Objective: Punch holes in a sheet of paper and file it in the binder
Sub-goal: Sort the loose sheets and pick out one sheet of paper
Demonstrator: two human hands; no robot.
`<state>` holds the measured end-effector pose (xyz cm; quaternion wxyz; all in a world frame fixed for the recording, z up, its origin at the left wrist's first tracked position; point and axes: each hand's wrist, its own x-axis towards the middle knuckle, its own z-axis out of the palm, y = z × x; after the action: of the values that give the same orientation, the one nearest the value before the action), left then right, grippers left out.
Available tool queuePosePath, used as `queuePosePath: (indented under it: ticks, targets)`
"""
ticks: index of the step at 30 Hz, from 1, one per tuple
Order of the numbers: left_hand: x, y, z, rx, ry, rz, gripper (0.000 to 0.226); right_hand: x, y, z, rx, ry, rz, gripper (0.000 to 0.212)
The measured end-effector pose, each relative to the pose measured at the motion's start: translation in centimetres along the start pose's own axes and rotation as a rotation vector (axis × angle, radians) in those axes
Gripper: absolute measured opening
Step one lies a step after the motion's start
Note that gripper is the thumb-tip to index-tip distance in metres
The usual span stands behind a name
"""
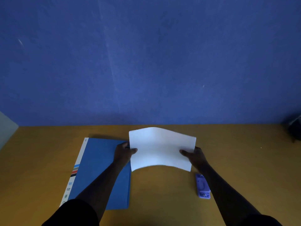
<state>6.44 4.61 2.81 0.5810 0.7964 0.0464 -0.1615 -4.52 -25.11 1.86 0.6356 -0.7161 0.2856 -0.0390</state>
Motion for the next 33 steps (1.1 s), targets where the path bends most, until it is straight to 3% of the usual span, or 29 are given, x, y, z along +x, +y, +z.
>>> queuePosePath:
  ticks: [9,13,16,26,33]
  targets:
    - [-0.4,-1.7,2.2,0.237,0.115,0.168,0.022,0.1,2.0,0.2,0.054,0.011,-0.052,0.033]
    - [-0.2,-1.7,2.8,0.111,0.086,0.12,0.039,0.5,2.9,0.2,0.041,0.009,-0.04,0.033]
    - [0.7,-1.7,3.3,0.086,0.11,0.036,0.024,1.0,3.4,0.1,0.027,0.023,-0.038,0.027]
    - [1.8,-2.2,4.0,0.017,0.048,-0.051,0.036,1.9,4.0,0.4,0.1,-0.004,0.0,0.041]
    - [2.3,-2.7,4.0,-0.009,0.059,-0.089,0.034,2.0,3.7,0.3,0.142,0.041,0.027,0.03]
